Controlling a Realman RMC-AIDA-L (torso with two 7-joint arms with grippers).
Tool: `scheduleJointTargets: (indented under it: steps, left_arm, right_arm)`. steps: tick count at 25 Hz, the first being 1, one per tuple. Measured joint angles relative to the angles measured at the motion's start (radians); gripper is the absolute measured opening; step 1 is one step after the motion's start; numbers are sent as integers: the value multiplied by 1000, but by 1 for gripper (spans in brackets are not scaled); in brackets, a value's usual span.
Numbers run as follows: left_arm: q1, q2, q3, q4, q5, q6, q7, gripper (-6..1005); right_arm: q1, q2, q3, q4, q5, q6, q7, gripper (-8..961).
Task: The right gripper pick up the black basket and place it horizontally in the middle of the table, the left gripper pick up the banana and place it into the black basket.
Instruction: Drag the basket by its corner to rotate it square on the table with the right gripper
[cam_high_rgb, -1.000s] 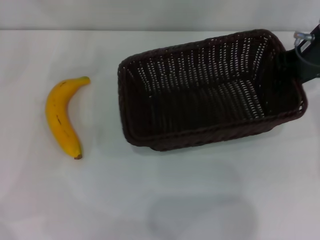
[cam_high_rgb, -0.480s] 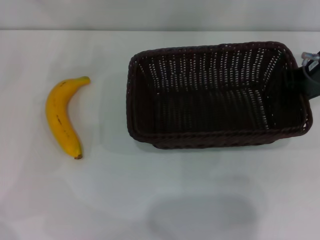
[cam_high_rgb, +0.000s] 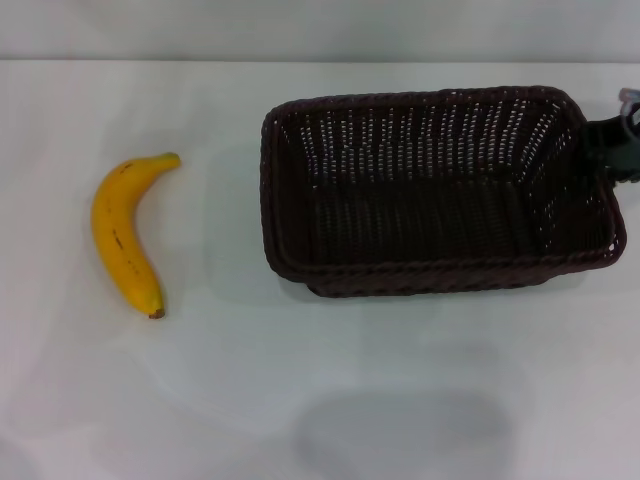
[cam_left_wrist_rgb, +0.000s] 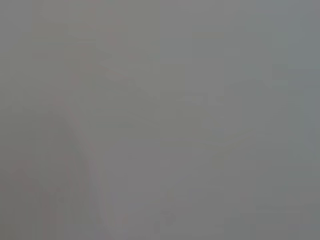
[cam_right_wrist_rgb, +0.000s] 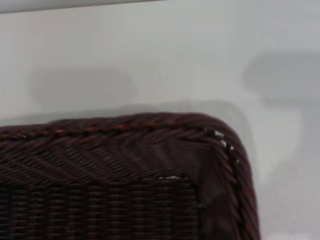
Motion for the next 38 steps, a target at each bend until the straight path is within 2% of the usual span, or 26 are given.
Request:
scheduleJointTargets:
  steps: [3, 7, 9, 12, 16, 17, 18, 20, 23, 27, 30, 31, 35, 38]
  left_arm:
    - [0, 0, 0, -1, 2, 0, 0, 870]
    - [-1, 0, 0, -1, 2, 0, 0, 871]
    - [4, 0, 0, 0, 0, 0, 0, 871]
    - [12, 0, 3, 5, 1, 0, 0, 871]
    - [12, -1, 10, 5, 22, 7, -3, 871]
    - [12, -3, 10, 6, 36, 16, -5, 871]
    - [9, -6, 10, 11, 53, 30, -8, 871]
    - [5, -16, 11, 24, 101, 66, -14, 871]
    - [7, -30, 14, 41, 147, 120, -27, 871]
    - [35, -36, 54, 52, 178, 164, -117, 870]
    - [80, -36, 133, 109, 189, 215, -240, 870]
    - [110, -36, 189, 158, 198, 259, -305, 870]
    - [240, -30, 377, 398, 275, 442, -593, 870]
    - [326, -28, 450, 588, 455, 543, -873, 870]
  right_arm:
    - [16, -9, 16, 21, -9, 21, 4, 135]
    - [26, -16, 25, 29, -16, 48, 5, 268]
    - [25, -19, 39, -10, -15, 60, 5, 335]
    - [9, -15, 88, -118, -4, 59, -15, 549]
    - [-74, -1, 165, -275, 5, -20, -115, 708]
    - [-74, -1, 165, -275, 5, -20, -115, 708]
    - [-132, 10, 206, -322, 31, -103, -214, 708]
    - [-180, 16, 230, -345, 77, -179, -297, 708]
    - [-300, 16, 265, -357, 262, -352, -491, 708]
    - [-459, 13, 313, -258, 691, -567, -898, 708]
    - [-536, 11, 347, -102, 1029, -610, -1251, 709]
    - [-549, 12, 375, -22, 1160, -597, -1403, 709]
    - [-551, 7, 494, 240, 1400, -496, -1728, 709]
    - [-548, 4, 604, 354, 1431, -418, -1887, 709]
